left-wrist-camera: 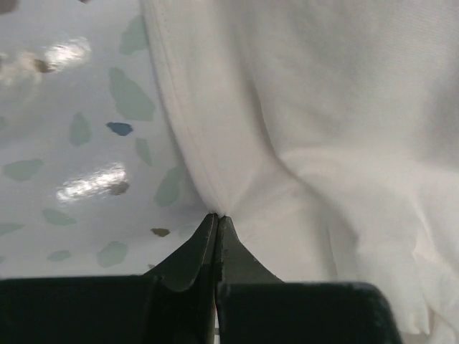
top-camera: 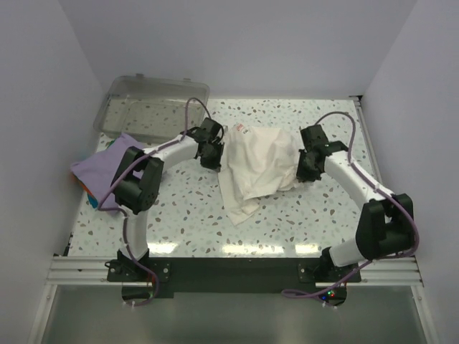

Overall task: Fold and stack the t-shirts
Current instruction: Flatten the tshirt out

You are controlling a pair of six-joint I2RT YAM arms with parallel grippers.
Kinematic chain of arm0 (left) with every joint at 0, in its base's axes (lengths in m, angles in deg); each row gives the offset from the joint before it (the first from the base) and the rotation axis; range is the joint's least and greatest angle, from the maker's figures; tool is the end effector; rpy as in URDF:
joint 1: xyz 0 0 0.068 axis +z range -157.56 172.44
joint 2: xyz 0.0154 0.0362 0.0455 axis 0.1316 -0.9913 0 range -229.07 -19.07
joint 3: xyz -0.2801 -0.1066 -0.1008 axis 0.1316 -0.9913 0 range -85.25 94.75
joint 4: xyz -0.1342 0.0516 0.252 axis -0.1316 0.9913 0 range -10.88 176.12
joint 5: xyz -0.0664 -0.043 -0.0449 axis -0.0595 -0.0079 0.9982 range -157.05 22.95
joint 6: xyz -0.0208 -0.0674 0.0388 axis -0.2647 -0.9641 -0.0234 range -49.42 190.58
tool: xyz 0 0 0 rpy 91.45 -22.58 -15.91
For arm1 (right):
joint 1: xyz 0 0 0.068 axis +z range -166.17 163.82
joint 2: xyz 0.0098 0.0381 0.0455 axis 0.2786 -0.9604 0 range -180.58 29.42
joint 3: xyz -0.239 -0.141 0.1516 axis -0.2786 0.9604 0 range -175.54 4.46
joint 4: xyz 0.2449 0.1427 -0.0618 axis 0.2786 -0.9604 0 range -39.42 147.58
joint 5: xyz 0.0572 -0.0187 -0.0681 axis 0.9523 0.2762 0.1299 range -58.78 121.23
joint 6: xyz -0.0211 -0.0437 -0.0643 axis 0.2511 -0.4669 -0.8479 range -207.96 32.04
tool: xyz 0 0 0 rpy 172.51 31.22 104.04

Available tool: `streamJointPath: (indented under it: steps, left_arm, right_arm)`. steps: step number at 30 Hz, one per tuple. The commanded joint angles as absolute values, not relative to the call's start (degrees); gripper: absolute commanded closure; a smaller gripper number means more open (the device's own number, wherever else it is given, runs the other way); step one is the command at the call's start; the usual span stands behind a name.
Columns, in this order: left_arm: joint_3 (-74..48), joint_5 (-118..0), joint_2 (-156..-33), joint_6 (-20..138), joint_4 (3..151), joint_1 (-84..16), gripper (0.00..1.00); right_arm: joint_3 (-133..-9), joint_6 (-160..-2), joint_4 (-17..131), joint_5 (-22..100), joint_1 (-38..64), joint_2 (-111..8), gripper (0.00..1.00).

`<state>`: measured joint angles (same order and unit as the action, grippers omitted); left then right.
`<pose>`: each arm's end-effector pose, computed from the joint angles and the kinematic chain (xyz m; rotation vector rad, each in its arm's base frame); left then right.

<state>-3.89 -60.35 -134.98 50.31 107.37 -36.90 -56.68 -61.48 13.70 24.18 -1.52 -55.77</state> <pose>0.4155 -0.2429 0.1570 0.2541 2.7165 -0.4218 0.3154 0.0736 0.2310 0.3146 2.7204 0.0299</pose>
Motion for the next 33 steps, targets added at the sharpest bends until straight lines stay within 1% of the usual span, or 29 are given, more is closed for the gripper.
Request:
streamJointPath:
  steps: [1, 5, 6, 7, 8, 9, 10, 11, 13, 16, 17, 18, 20, 21, 23, 24, 26, 29, 33]
  left_arm:
    - [0.61, -63.62, -128.85, 52.39, 111.28, -34.02, 1.00]
    - [0.71, -64.94, -126.74, 52.83, 110.94, -31.65, 1.00]
    - [1.05, -64.86, -126.65, 52.83, 110.77, -30.95, 1.00]
    - [1.41, -64.68, -126.64, 52.92, 110.85, -30.85, 0.99]
    - [1.76, -64.16, -126.38, 53.27, 110.94, -30.76, 0.90]
    - [1.59, -63.72, -125.95, 53.18, 110.85, -30.94, 0.77]
    - [0.89, -63.19, -125.25, 52.83, 109.89, -31.11, 0.58]
    - [0.01, -62.75, -123.06, 52.22, 109.19, -31.90, 0.51]
    - [-3.41, -63.01, -120.59, 51.78, 108.21, -33.04, 0.44]
    - [-8.77, -62.84, -115.85, 50.73, 109.97, -35.15, 0.42]
    - [-12.44, -62.49, -113.48, 50.29, 110.41, -35.68, 0.43]
    - [-14.57, -61.79, -112.24, 49.85, 110.85, -35.86, 0.46]
    - [-18.96, -58.80, -108.82, 49.49, 111.11, -35.86, 0.56]
    - [-22.90, -58.01, -107.93, 49.58, 111.81, -35.86, 0.60]
    - [-27.39, -55.72, -106.09, 50.54, 113.22, -35.86, 0.59]
    - [-28.72, -55.02, -105.47, 50.89, 113.92, -35.86, 0.57]
    - [-32.06, -52.82, -102.93, 50.55, 113.58, -36.04, 0.55]
    - [-34.88, -50.97, -100.64, 48.70, 111.21, -36.56, 0.52]
    - [-36.91, -49.74, -101.51, 46.51, 108.23, -37.79, 0.51]
  right_arm:
    - [-62.06, -65.45, 6.96, 18.49, -5.26, -49.78, 0.95]
    - [-62.07, -67.65, 6.25, 16.90, -10.01, -49.59, 0.93]
    - [-61.81, -67.91, 6.43, 17.33, -10.81, -50.29, 0.91]
    - [-61.72, -67.83, 6.43, 17.77, -12.03, -51.95, 0.81]
    - [-61.63, -67.74, 6.52, 18.65, -12.39, -52.92, 0.74]
    - [-61.54, -67.57, 6.60, 19.00, -12.57, -53.72, 0.64]
    - [-61.37, -67.30, 6.78, 19.79, -12.57, -54.42, 0.48]
    - [-61.19, -66.78, 7.39, 20.50, -12.57, -55.30, 0.40]
    - [-60.23, -66.25, 8.01, 22.26, -12.57, -55.39, 0.32]
    - [-58.64, -65.72, 8.89, 23.05, -12.57, -54.87, 0.28]
    - [-58.21, -65.72, 9.24, 23.05, -12.57, -54.87, 0.28]
    - [-57.42, -65.72, 9.24, 23.31, -12.57, -54.95, 0.28]
    - [-56.54, -65.54, 9.85, 24.02, -12.57, -55.22, 0.28]
    - [-55.92, -65.46, 10.03, 24.37, -12.48, -55.31, 0.28]
    - [-55.22, -65.02, 10.73, 25.42, -12.57, -55.48, 0.28]
    - [-54.95, -64.84, 11.00, 25.77, -12.57, -55.48, 0.28]
    - [-54.69, -64.32, 11.79, 26.83, -12.57, -55.48, 0.28]
    - [-54.51, -63.96, 12.32, 28.23, -12.57, -56.36, 0.27]
    - [-54.86, -63.79, 12.76, 29.38, -12.57, -57.15, 0.27]
